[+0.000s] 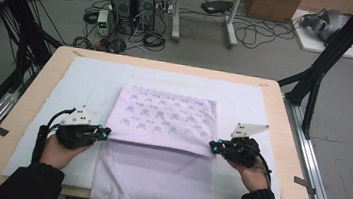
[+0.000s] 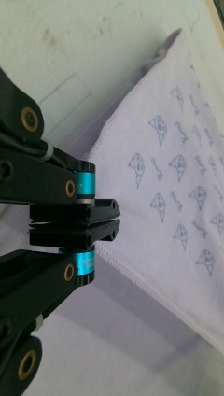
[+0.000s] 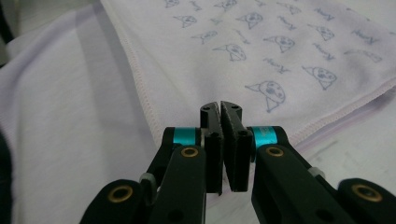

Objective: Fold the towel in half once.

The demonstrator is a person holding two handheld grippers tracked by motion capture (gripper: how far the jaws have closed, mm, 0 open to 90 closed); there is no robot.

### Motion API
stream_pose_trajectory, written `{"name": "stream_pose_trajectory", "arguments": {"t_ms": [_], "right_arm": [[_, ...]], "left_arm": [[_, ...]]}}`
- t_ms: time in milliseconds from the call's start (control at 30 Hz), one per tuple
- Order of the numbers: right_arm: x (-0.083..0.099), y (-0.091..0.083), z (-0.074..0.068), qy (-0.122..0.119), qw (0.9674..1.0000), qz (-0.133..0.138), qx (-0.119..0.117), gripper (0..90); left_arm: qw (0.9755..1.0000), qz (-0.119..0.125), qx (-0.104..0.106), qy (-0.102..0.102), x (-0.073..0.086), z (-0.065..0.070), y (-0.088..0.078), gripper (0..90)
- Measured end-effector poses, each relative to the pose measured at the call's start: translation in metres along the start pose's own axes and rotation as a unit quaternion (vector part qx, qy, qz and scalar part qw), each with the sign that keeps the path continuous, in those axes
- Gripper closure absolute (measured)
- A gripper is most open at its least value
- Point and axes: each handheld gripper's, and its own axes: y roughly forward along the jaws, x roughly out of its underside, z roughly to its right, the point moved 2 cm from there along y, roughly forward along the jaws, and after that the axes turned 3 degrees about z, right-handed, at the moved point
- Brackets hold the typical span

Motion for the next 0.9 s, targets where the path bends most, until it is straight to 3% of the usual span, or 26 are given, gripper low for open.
{"name": "stream_pose_trajectory", "arguments": {"t_ms": [67, 100, 133, 167, 233, 367, 533, 600, 633, 700, 733, 900], "right_arm": [[0.004, -0.007, -0.013, -0.009, 1.0000, -0.002, -0.003, 87.3], [0.007, -0.009, -0.018, -0.007, 1.0000, -0.005, -0.004, 82.1], [0.010, -0.009, -0.020, 0.001, 1.0000, -0.006, -0.006, 75.7], [0.014, -0.008, -0.022, 0.005, 0.9998, -0.010, -0.016, 75.1], [0.021, -0.002, -0.027, -0.006, 0.9996, -0.024, -0.013, 72.6], [0.030, 0.011, -0.028, 0.000, 0.9992, -0.035, -0.020, 67.8], [0.031, 0.018, -0.023, 0.004, 0.9992, -0.037, -0.014, 64.4], [0.030, 0.018, -0.022, 0.005, 0.9994, -0.033, -0.013, 63.1], [0.029, 0.018, -0.021, 0.005, 0.9995, -0.031, -0.011, 62.8], [0.029, 0.019, -0.021, 0.006, 0.9995, -0.030, -0.008, 62.4], [0.029, 0.019, -0.020, 0.005, 0.9995, -0.030, -0.008, 62.4], [0.028, 0.020, -0.021, 0.004, 0.9995, -0.031, -0.010, 61.4]], "left_arm": [[0.9999, -0.002, 0.013, 0.004, 0.007, 0.012, -0.008, 87.3], [0.9999, -0.005, 0.015, 0.002, 0.012, 0.016, -0.010, 85.4], [0.9997, -0.015, 0.018, 0.005, 0.017, 0.019, -0.011, 78.2], [0.9995, -0.023, 0.023, 0.005, 0.023, 0.022, -0.011, 75.1], [0.9988, -0.035, 0.033, 0.007, 0.033, 0.026, -0.011, 70.6], [0.9978, -0.050, 0.044, 0.009, 0.045, 0.034, -0.009, 70.1], [0.9944, -0.060, 0.085, 0.019, 0.054, 0.045, -0.004, 68.2], [0.9929, -0.069, 0.091, 0.032, 0.058, 0.050, 0.000, 68.8], [0.9940, -0.061, 0.083, 0.037, 0.059, 0.051, 0.000, 69.8], [0.9939, -0.060, 0.086, 0.036, 0.060, 0.051, -0.001, 84.9], [0.9941, -0.059, 0.082, 0.038, 0.060, 0.051, -0.002, 87.0], [0.9934, -0.070, 0.080, 0.044, 0.062, 0.053, -0.010, 88.6]]}}
